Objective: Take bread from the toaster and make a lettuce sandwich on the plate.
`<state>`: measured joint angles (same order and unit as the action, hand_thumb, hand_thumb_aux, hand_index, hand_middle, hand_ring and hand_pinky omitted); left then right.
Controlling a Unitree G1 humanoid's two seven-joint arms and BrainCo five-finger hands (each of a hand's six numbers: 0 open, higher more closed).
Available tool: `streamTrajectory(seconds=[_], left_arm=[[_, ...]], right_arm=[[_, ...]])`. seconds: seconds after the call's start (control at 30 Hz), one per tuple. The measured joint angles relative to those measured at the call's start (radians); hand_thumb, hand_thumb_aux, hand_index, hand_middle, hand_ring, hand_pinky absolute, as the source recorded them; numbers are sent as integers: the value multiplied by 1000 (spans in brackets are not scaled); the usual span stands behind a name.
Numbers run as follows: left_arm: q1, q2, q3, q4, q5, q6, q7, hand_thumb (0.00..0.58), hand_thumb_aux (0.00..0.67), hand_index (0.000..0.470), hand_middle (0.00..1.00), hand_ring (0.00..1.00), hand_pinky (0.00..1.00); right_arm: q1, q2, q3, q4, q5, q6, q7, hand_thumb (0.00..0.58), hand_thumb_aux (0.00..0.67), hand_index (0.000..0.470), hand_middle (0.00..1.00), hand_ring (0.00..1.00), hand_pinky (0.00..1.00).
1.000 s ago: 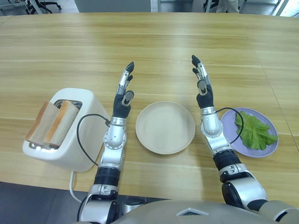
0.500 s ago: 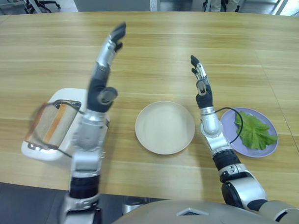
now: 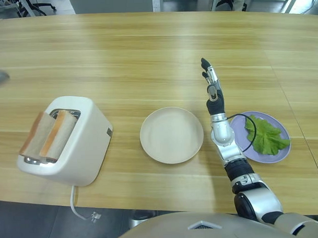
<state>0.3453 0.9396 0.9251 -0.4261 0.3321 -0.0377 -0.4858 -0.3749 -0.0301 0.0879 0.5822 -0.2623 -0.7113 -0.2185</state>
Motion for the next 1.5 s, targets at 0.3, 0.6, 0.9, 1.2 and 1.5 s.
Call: streamTrajectory(seconds=[0.3, 0.6, 0.9, 1.2, 1.5], left_arm=[[153, -20, -121, 148, 106, -52, -46, 0, 0, 0, 0, 0, 0], [128, 11, -192, 240, 187, -39, -15, 0, 0, 0, 0, 0, 0], [57, 32, -298, 275, 222, -53, 22, 0, 0, 0, 0, 0, 0], [35, 38, -330, 270, 221, -68, 24, 0, 0, 0, 0, 0, 0], [33, 38, -350, 254, 216, -83, 26, 552, 523, 359, 0, 0, 0]], right_arm=[[-10, 3, 6, 12, 0, -2, -3, 0, 0, 0, 0, 0, 0], [-10, -4, 9, 12, 2, -5, -2, 0, 0, 0, 0, 0, 0], [-9, -2, 12, 12, 4, -9, 3, 0, 0, 0, 0, 0, 0], [-5, -1, 12, 12, 4, -10, 5, 0, 0, 0, 0, 0, 0], [-3, 2, 12, 12, 12, -16, 7, 0, 0, 0, 0, 0, 0]])
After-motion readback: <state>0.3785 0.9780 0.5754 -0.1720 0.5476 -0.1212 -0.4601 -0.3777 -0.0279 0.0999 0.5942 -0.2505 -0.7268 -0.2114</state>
